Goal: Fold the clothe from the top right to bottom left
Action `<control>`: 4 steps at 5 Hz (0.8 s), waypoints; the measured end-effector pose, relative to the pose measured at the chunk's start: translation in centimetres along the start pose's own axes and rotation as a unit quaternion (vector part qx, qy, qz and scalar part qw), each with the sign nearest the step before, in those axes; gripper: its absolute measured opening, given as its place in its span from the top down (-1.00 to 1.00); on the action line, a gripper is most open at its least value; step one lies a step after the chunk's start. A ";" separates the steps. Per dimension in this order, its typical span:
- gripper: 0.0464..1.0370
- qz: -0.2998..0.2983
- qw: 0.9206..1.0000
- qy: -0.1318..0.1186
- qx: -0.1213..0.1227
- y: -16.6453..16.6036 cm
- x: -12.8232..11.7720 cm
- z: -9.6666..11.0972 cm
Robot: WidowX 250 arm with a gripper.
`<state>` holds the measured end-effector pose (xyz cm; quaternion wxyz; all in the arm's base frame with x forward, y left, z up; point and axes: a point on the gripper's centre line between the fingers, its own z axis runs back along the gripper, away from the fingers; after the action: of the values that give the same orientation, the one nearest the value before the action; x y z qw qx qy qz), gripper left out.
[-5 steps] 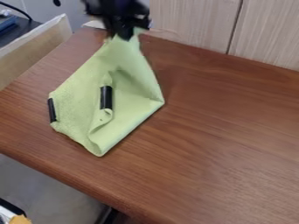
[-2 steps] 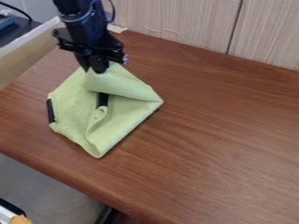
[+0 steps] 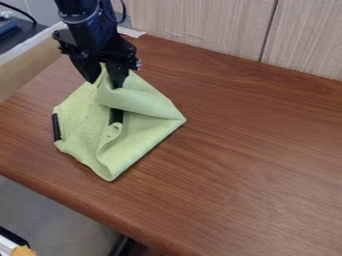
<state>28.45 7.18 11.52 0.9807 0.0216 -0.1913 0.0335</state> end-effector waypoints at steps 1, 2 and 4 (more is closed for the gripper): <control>-0.94 -0.009 1.000 0.000 -0.003 -0.6 0.1 0.2; -0.94 -0.018 0.999 -0.025 -0.008 -0.8 1.3 2.0; -0.93 -0.068 0.995 -0.068 -0.008 -1.6 5.1 5.8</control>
<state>31.09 5.61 18.73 0.9657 0.0286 -0.2555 -0.0367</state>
